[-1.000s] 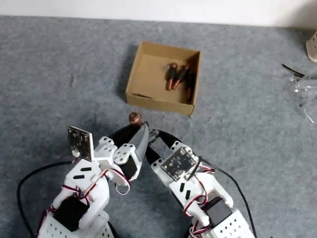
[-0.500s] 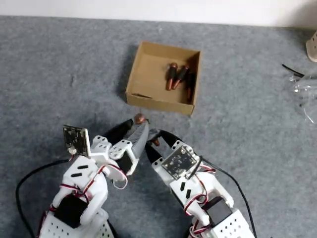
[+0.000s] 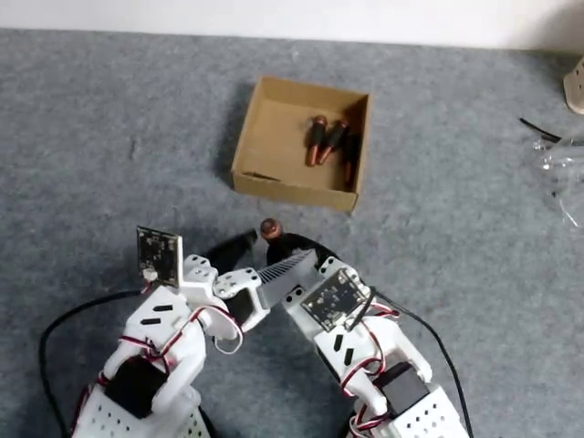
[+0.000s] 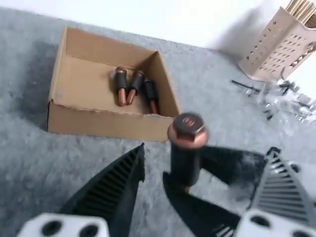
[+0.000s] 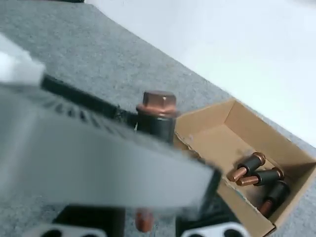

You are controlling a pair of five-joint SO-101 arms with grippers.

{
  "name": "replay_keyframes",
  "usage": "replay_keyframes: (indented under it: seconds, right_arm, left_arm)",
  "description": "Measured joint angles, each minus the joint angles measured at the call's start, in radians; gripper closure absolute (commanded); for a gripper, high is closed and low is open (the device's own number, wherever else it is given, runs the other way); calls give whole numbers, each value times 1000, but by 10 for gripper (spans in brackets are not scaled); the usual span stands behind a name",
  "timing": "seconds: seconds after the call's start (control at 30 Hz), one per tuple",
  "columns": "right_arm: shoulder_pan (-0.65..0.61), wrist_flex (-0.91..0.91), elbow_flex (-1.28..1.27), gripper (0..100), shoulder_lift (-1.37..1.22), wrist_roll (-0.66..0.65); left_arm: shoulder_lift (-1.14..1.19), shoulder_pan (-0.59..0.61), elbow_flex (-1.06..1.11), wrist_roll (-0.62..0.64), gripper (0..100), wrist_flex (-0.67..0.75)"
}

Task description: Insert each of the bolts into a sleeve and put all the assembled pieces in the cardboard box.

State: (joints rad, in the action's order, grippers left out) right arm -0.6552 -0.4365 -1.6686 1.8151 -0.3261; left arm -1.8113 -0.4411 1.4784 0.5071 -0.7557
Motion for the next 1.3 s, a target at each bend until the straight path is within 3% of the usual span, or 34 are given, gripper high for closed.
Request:
replay_keyframes:
  seconds: [0.33,0.47,0.6,0.7,0.83,1.1,1.3]
  right_arm:
    - [0,0,0,994,0,0]
    - [0,0,0,994,0,0]
    - [0,0,0,994,0,0]
    - [17,0,0,994,0,0]
    - [48,38,0,994,0,0]
    - [54,44,0,994,0,0]
    - [54,44,0,994,0,0]
  left_arm:
    - [0,-17,-114,0,670,0]
    - [0,3,-114,0,810,0]
    - [0,110,-114,0,1000,0]
    - [0,181,-114,0,964,0]
    - [-9,262,-94,0,996,0]
    - [0,299,155,-8,994,180]
    - [2,348,166,-75,994,163]
